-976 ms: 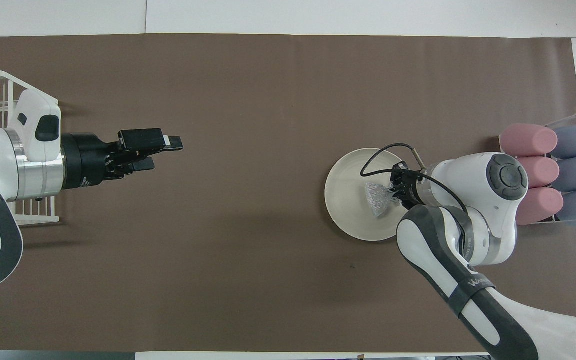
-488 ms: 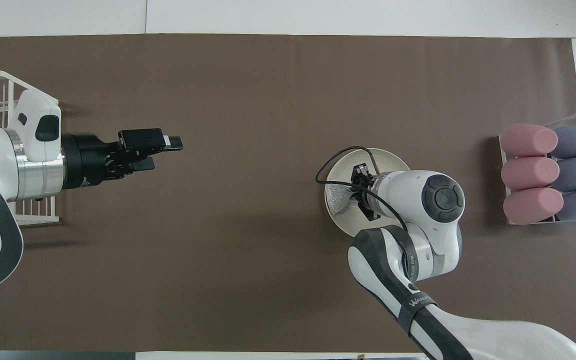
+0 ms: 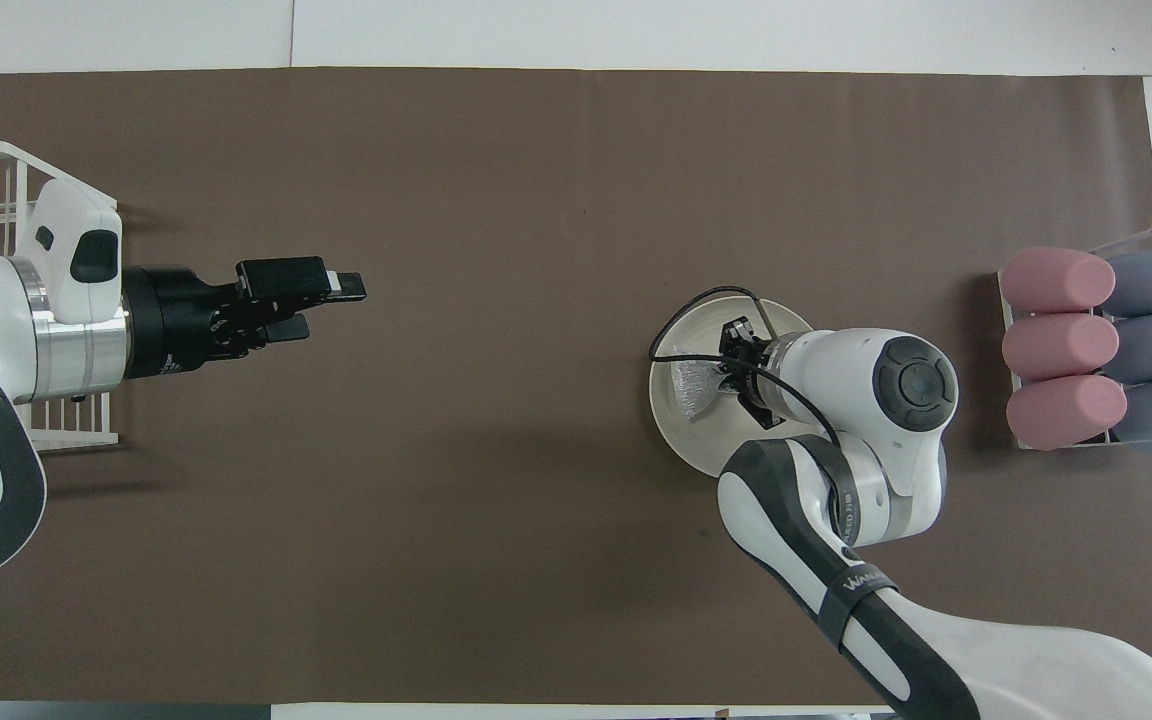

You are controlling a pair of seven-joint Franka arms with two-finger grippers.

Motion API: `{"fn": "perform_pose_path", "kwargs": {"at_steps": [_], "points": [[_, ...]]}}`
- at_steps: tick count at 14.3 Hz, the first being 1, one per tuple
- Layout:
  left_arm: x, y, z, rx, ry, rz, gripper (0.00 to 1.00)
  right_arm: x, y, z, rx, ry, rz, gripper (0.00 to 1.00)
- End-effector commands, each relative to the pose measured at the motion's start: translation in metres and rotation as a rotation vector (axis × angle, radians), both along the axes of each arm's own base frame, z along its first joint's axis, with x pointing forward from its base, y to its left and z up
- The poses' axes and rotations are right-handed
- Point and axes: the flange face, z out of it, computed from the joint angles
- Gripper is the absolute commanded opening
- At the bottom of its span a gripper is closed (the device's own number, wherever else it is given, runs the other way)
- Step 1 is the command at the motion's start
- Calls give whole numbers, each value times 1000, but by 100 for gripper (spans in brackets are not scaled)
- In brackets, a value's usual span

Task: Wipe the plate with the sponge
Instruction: 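Rub the scrubber across the white plate surface with the right gripper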

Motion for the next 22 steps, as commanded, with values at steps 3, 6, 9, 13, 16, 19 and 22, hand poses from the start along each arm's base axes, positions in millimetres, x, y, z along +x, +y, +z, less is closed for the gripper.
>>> {"fn": "perform_pose_path", "kwargs": {"at_steps": [3,6,9,13,16,19,22], "points": [[0,2,3,18,-1,10,100,7,-41,-31,-43,36,91,0],[0,2,3,18,0,9,100,8,-54,-30,-49,32,114,0],[0,2,3,18,-1,10,100,-5,-15,-32,-31,74,27,0],[0,2,4,18,-3,10,100,-18,32,-30,-12,89,-55,0],[0,2,4,18,-3,10,100,-19,37,-29,-8,93,-76,0],[-1,2,7,17,-4,4,100,-16,27,-31,-19,90,-23,0],[-2,1,7,21,-4,-1,100,-10,1,-27,-30,95,22,0]]}}
